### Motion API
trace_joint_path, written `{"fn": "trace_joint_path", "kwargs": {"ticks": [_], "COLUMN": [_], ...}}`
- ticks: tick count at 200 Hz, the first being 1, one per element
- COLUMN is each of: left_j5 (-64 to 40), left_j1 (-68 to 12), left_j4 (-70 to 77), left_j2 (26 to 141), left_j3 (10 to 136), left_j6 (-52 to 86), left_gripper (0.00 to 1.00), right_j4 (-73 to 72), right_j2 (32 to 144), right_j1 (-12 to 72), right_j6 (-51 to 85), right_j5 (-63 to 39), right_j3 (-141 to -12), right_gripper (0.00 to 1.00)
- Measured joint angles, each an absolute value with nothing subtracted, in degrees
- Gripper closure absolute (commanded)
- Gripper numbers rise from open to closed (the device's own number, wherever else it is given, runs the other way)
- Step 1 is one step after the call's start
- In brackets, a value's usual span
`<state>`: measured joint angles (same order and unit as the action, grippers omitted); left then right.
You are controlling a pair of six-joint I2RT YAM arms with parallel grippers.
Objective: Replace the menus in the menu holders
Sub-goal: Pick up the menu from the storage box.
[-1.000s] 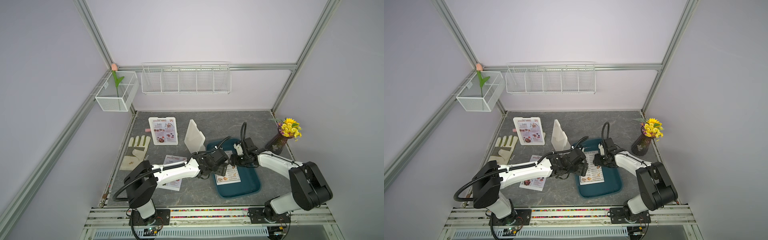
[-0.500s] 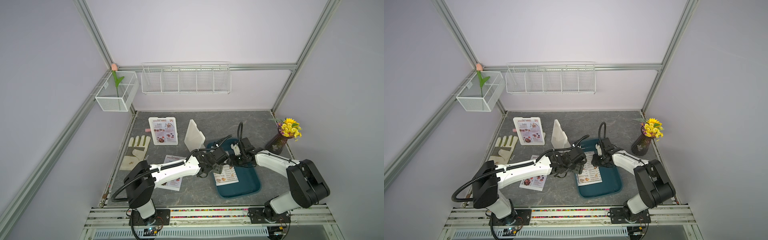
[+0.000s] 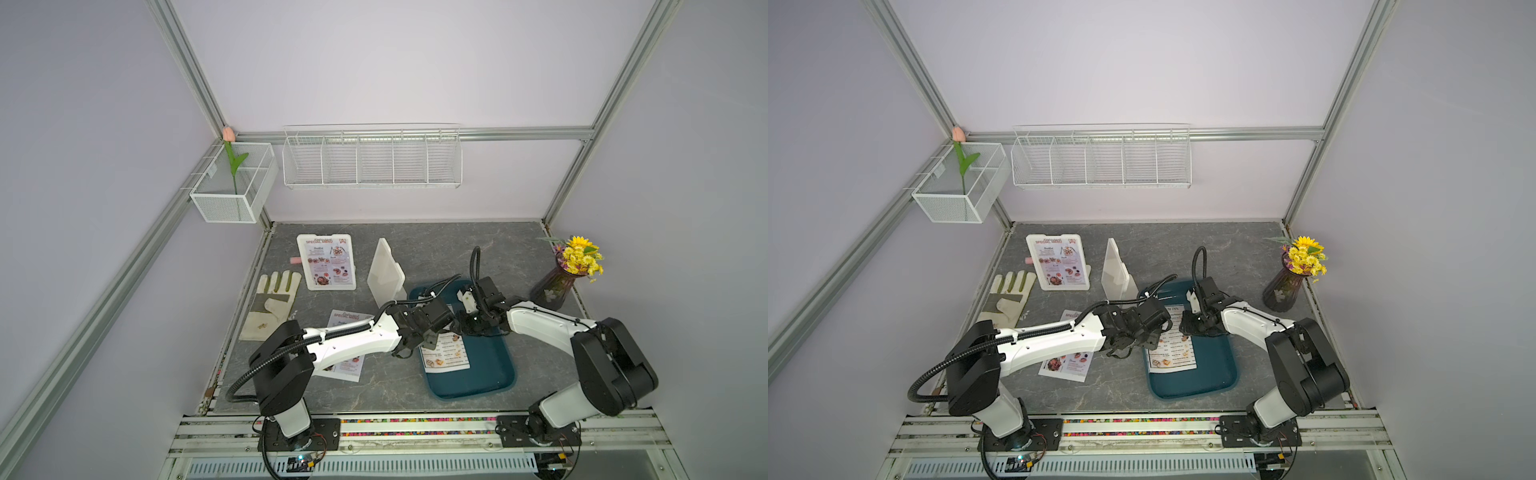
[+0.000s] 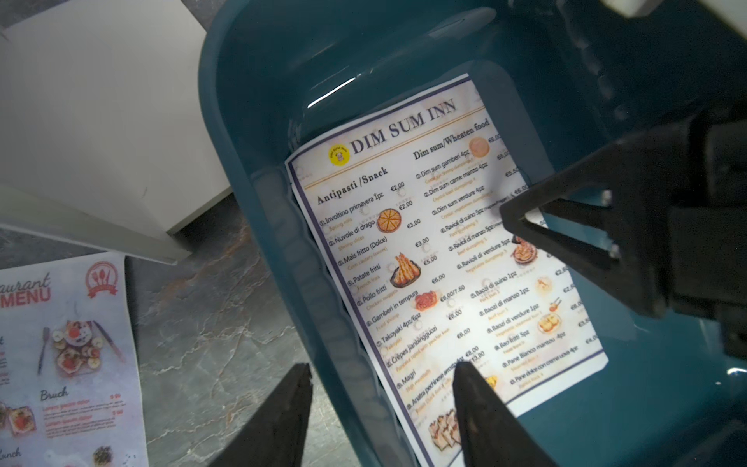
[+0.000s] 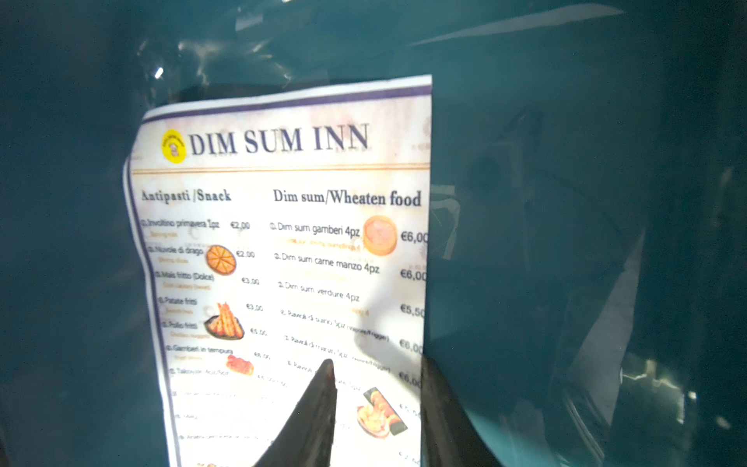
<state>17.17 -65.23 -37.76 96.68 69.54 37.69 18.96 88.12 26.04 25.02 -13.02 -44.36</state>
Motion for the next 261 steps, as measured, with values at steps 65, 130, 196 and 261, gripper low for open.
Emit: {"fn": "trace_joint_path", "kwargs": {"ticks": [65,130,196,261], "left_j5": [14.72,12.56,12.23,13.58], "left_j1": [-64.84,-64.84,-64.84,-64.84], "left_j4": [-34.94,-31.53,-32.03,-35.33], "left_j2": [96.99,97.86,97.60,97.32], "left_j3": [68.64,68.66,68.66,68.69], "left_j6": [37.45,36.95,36.73,36.38], "left_gripper": [0.47,0.45,0.51,0.53], "right_j4": [22.20,25.19,23.73,23.46], "right_j2": [85.69,85.34,87.07,86.17], "right_j1": [26.35,26.35,26.52,27.09], "right_j6": [25.32,24.43,24.67,24.67], "right_j5": [-11.14,-9.32,-10.55,-13.06], "right_j3": [-44.53,-46.02,-46.04,-46.19], "right_gripper": [0.72,0.72,0.75,0.78]}}
